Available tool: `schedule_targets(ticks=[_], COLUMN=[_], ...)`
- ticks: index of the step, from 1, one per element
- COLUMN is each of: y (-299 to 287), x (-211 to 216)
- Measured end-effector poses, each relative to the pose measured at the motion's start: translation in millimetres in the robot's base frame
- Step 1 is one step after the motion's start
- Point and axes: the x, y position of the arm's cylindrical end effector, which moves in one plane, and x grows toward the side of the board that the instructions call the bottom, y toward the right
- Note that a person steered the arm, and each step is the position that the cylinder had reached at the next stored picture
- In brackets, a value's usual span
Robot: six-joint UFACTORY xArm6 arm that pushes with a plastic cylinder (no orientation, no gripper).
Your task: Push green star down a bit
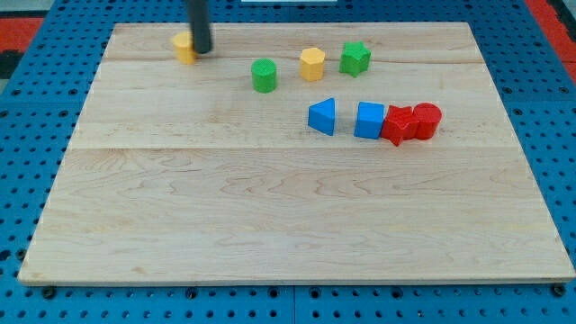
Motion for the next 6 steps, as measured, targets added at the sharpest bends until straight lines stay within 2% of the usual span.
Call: schedule_targets(ticks=[1, 2, 3, 4, 5, 6], y=[-11.3, 100.2, 226.5, 269.8, 268.7, 275.9], x=[1.6, -40.5, -49.8, -3.2, 26.6, 26.9])
